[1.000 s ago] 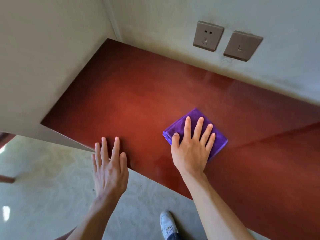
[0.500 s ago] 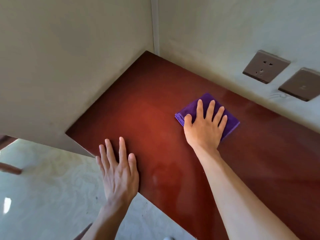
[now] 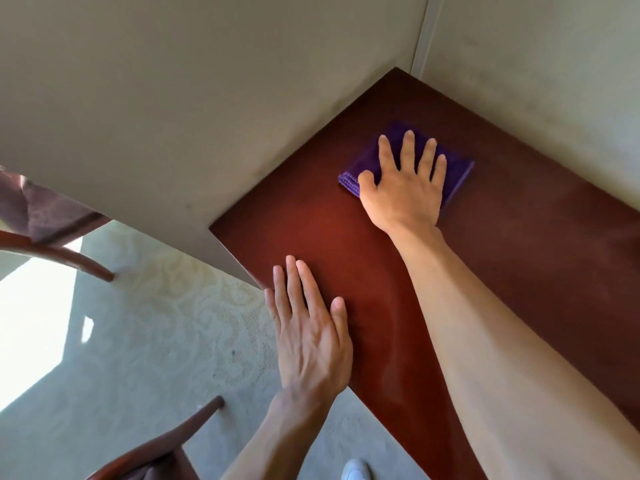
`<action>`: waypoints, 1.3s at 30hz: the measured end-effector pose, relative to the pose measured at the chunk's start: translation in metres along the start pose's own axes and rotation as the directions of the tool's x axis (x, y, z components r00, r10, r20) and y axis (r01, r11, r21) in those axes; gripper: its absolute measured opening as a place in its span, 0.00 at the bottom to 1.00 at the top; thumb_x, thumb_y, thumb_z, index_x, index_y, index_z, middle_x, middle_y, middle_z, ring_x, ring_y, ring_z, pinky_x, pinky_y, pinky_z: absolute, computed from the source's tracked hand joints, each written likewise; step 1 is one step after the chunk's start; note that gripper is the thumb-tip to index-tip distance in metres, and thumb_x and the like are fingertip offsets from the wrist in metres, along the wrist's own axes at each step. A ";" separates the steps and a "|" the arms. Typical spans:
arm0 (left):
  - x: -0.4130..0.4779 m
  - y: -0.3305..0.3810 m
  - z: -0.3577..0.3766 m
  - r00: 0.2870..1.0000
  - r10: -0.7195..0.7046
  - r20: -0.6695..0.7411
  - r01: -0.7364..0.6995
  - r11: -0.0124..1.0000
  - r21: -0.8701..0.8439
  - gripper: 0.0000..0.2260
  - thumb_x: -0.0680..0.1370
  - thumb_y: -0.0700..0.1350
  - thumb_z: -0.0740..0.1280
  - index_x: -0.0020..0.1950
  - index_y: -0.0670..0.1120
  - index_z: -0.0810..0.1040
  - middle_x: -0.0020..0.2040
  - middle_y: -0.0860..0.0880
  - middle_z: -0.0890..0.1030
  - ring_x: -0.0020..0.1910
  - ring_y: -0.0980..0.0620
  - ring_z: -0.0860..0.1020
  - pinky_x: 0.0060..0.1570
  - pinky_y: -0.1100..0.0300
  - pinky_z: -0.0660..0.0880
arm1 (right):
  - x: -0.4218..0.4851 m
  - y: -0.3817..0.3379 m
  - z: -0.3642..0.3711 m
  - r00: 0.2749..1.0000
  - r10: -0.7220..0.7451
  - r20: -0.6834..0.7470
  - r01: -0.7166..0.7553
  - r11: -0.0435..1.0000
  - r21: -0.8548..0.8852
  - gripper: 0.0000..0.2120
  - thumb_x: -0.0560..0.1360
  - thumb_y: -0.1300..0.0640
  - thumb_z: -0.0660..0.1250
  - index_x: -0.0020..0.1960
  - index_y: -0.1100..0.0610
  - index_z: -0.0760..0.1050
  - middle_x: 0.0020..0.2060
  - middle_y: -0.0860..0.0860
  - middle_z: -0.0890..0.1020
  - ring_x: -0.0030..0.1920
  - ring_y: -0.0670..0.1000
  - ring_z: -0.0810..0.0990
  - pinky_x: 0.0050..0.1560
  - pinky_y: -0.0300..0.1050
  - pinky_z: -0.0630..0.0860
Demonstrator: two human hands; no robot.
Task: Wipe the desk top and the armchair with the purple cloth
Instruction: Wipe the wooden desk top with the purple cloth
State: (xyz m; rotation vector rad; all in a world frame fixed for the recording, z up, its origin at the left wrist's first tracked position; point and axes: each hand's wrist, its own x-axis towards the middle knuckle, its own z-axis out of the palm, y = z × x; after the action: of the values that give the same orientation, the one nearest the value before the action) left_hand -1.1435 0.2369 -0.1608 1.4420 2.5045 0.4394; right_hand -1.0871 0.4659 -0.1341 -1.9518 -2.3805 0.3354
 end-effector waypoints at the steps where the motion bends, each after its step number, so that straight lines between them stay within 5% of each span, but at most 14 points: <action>1: 0.000 0.000 -0.001 1.000 -0.003 0.002 0.003 1.000 -0.021 0.31 0.84 0.58 0.42 0.83 0.42 0.44 0.84 0.44 0.43 0.82 0.48 0.37 0.80 0.43 0.44 | -0.004 -0.012 0.002 0.999 -0.048 0.012 0.048 0.999 0.002 0.33 0.78 0.39 0.46 0.82 0.45 0.48 0.82 0.54 0.48 0.80 0.62 0.42 0.78 0.61 0.40; 8: -0.002 -0.006 -0.008 0.998 0.063 -0.031 -0.069 0.964 -0.255 0.34 0.83 0.63 0.39 0.80 0.43 0.33 0.82 0.43 0.34 0.81 0.48 0.34 0.80 0.39 0.45 | -0.061 -0.076 0.016 0.939 -0.342 0.041 0.340 0.940 0.034 0.33 0.76 0.40 0.51 0.80 0.44 0.56 0.81 0.54 0.54 0.80 0.62 0.47 0.78 0.62 0.43; 12: -0.012 -0.016 -0.031 0.985 0.041 -0.170 -0.111 0.898 -0.425 0.36 0.83 0.64 0.40 0.83 0.40 0.43 0.84 0.44 0.42 0.83 0.47 0.40 0.80 0.43 0.43 | -0.105 -0.090 0.022 0.865 -0.486 0.125 0.482 0.874 0.066 0.33 0.78 0.38 0.51 0.81 0.45 0.54 0.82 0.53 0.51 0.81 0.61 0.43 0.78 0.61 0.41; 16: 0.002 -0.025 -0.062 0.958 0.046 -0.282 -0.176 0.872 -0.457 0.28 0.86 0.55 0.45 0.82 0.42 0.53 0.83 0.47 0.53 0.83 0.50 0.47 0.81 0.47 0.48 | -0.144 -0.070 0.007 0.778 -0.600 0.190 0.561 0.798 0.222 0.28 0.81 0.43 0.54 0.80 0.44 0.55 0.82 0.51 0.50 0.81 0.56 0.43 0.79 0.56 0.42; 18: 0.027 -0.023 -0.070 0.980 0.066 -0.185 -0.137 0.906 -0.401 0.26 0.85 0.53 0.47 0.83 0.47 0.54 0.83 0.50 0.54 0.83 0.51 0.46 0.81 0.47 0.48 | -0.151 -0.037 -0.005 0.864 -0.498 0.072 0.441 0.818 0.369 0.23 0.82 0.48 0.55 0.77 0.46 0.65 0.80 0.51 0.58 0.81 0.54 0.52 0.79 0.54 0.46; 20: 0.052 -0.020 -0.069 0.997 0.074 -0.037 -0.081 0.963 -0.257 0.25 0.85 0.53 0.47 0.83 0.53 0.51 0.84 0.50 0.49 0.83 0.49 0.42 0.81 0.46 0.44 | -0.142 0.010 -0.014 0.964 -0.266 -0.032 0.262 0.914 0.310 0.22 0.83 0.49 0.55 0.76 0.48 0.67 0.80 0.53 0.60 0.80 0.57 0.54 0.80 0.54 0.47; 24: 0.064 -0.017 -0.048 0.983 0.122 0.138 -0.136 0.986 0.098 0.25 0.85 0.56 0.48 0.83 0.59 0.50 0.84 0.47 0.46 0.83 0.42 0.42 0.80 0.45 0.42 | -0.120 0.101 -0.028 0.991 0.041 0.131 -0.058 0.990 0.125 0.25 0.83 0.43 0.47 0.79 0.42 0.59 0.82 0.54 0.51 0.81 0.60 0.47 0.79 0.58 0.44; 31: 0.028 0.002 -0.032 0.989 0.118 0.090 -0.131 0.979 0.155 0.25 0.85 0.58 0.49 0.82 0.61 0.52 0.84 0.47 0.48 0.83 0.42 0.44 0.80 0.44 0.45 | -0.130 0.129 -0.008 0.990 0.027 0.137 -0.028 1.000 0.001 0.26 0.83 0.40 0.41 0.80 0.36 0.44 0.82 0.49 0.42 0.80 0.59 0.37 0.78 0.60 0.37; 39: -0.066 0.055 -0.005 0.953 0.281 0.114 -0.298 0.940 0.168 0.25 0.84 0.59 0.49 0.82 0.60 0.55 0.84 0.46 0.52 0.83 0.41 0.48 0.80 0.44 0.48 | -0.138 0.142 -0.024 0.987 -0.047 0.156 0.021 0.987 0.162 0.27 0.82 0.38 0.38 0.80 0.38 0.52 0.82 0.50 0.46 0.81 0.58 0.41 0.79 0.57 0.41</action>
State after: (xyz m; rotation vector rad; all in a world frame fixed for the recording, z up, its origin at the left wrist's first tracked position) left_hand -1.0685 0.2051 -0.1333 1.8701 2.3198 0.1884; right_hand -0.9176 0.3607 -0.1244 -1.8766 -2.3905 0.6826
